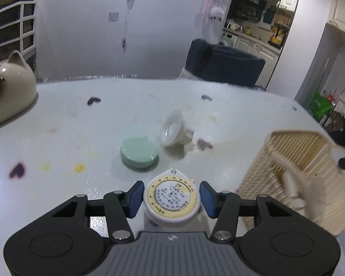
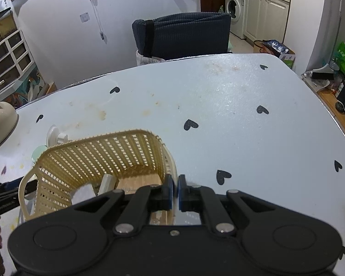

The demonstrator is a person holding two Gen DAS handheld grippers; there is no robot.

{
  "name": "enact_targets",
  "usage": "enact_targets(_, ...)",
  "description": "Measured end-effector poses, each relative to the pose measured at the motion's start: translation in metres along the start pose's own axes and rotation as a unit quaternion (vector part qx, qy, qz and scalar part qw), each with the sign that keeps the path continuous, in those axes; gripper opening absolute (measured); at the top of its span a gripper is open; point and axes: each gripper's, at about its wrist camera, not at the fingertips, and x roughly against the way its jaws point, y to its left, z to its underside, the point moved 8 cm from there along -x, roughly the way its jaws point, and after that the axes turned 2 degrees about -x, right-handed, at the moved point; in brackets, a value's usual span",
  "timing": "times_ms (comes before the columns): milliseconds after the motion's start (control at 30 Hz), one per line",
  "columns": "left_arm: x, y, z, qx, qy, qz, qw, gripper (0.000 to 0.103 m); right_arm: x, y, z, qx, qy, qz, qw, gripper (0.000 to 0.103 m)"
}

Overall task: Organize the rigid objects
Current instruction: 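Lower the tin into the basket and open the left gripper while the right gripper holds the basket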

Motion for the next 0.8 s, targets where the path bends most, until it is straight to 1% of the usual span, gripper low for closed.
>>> enact_targets(100, 0.018, -0.007, -0.011, 0.002, -0.02, 0.011, 0.9997, 0.053, 0.001, 0.0, 0.001, 0.0, -0.003, 0.0, 1.0, 0.005)
enact_targets(200, 0.035, -0.019, -0.023, 0.003, -0.036, 0.03, 0.9989, 0.053, 0.001, 0.0, 0.001, -0.001, -0.007, 0.002, 1.0, 0.005)
enact_targets(400, 0.062, -0.057, -0.037, -0.026, -0.058, 0.073, 0.9953, 0.053, 0.001, -0.001, 0.001, -0.004, -0.008, -0.001, 1.0, 0.005)
enact_targets(600, 0.069, -0.098, -0.037, -0.071, -0.051, 0.11, 0.9901, 0.053, 0.001, -0.001, 0.001, -0.008, -0.011, -0.004, 1.0, 0.005)
enact_targets(800, 0.06, -0.133, -0.026, -0.125, -0.018, 0.13, 0.9834, 0.053, 0.001, -0.002, 0.002, -0.011, -0.011, -0.007, 1.0, 0.005)
